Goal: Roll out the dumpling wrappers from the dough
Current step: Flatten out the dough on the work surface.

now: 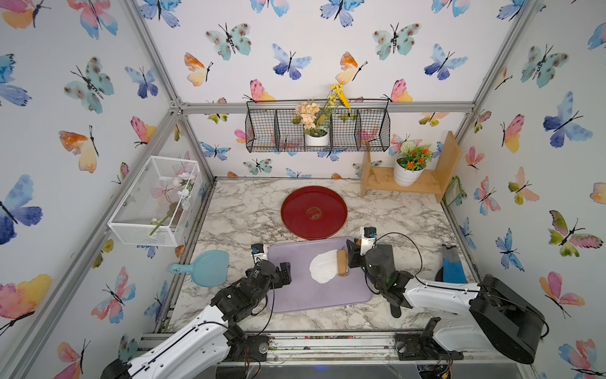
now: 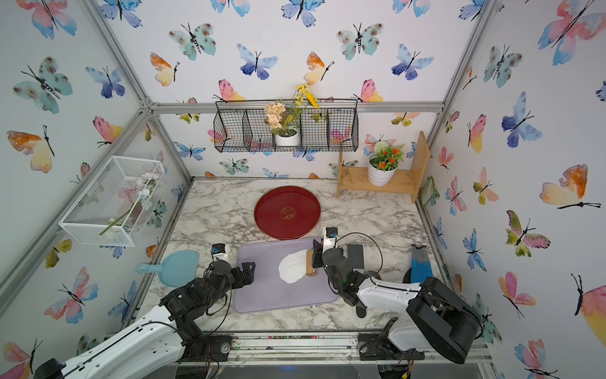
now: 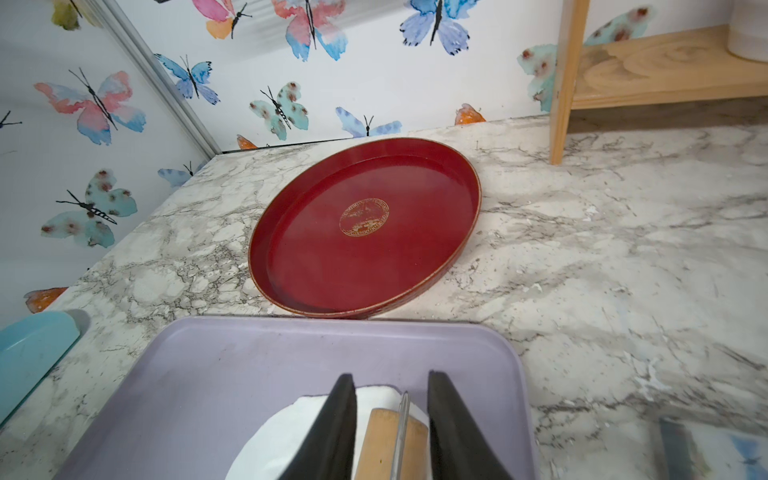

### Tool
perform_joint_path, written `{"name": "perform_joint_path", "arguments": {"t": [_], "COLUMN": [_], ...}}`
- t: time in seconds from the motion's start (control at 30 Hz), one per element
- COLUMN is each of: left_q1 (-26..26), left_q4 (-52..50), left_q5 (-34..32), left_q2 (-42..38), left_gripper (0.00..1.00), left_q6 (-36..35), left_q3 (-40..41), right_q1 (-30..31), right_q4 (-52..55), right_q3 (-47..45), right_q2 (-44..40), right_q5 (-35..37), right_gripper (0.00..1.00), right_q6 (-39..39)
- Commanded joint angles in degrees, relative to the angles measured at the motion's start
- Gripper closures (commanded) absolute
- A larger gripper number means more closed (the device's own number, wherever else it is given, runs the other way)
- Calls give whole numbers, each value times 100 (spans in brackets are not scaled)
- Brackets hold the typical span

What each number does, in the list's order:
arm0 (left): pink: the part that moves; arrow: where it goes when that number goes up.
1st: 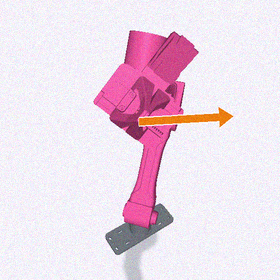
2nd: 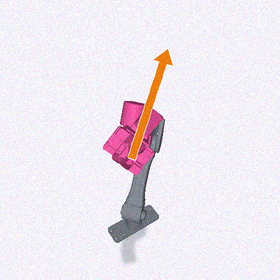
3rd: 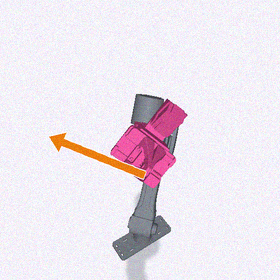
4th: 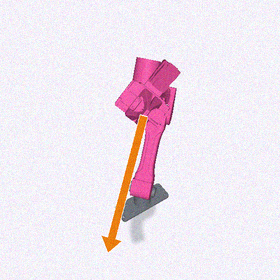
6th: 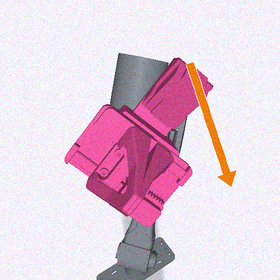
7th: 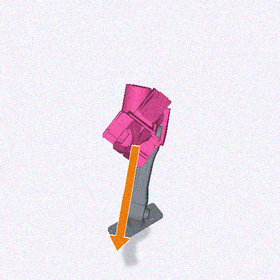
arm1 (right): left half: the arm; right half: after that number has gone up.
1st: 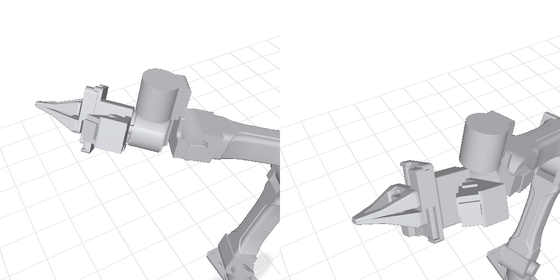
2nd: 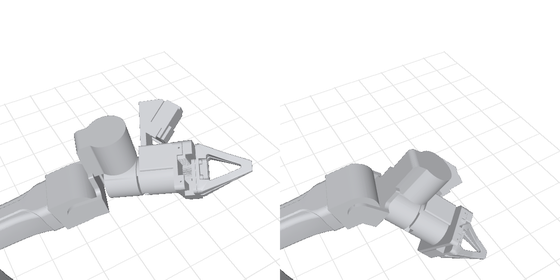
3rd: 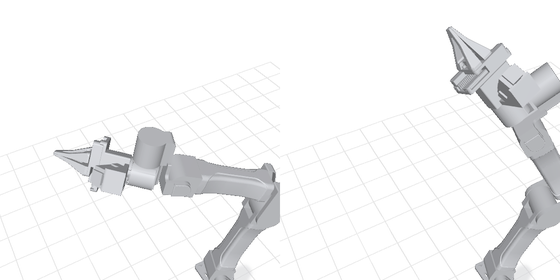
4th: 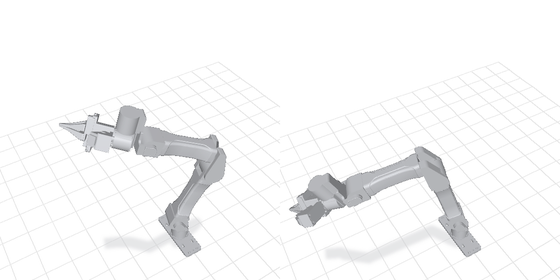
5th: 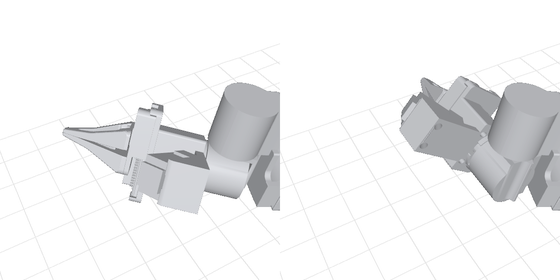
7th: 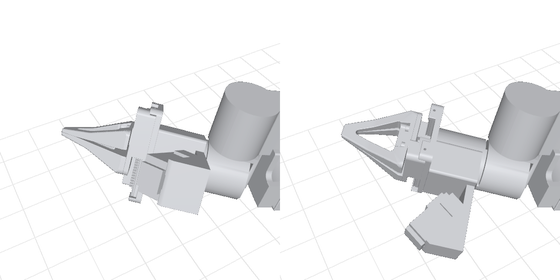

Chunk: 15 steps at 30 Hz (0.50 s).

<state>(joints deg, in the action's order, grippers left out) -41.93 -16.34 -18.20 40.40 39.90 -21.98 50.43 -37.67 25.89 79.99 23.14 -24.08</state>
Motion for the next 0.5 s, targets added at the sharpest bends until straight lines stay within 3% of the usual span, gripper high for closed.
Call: {"name": "perform_joint_path", "arguments": {"t": [0.0, 0.47], "left_q1": [40, 54], "left_q4": [65, -26], "left_q5": [-78, -118], "left_q2": [3, -85], "left_gripper": [1, 1], "left_q6": [-53, -45], "left_q3": [-61, -55], "right_q1": [98, 326], "right_q4": [1231, -47], "right_q3": [-299, -778], "right_q2": [662, 1062], "right_q5": [-1062, -1332], "right_gripper": [98, 98], "right_q6": [410, 694]}}
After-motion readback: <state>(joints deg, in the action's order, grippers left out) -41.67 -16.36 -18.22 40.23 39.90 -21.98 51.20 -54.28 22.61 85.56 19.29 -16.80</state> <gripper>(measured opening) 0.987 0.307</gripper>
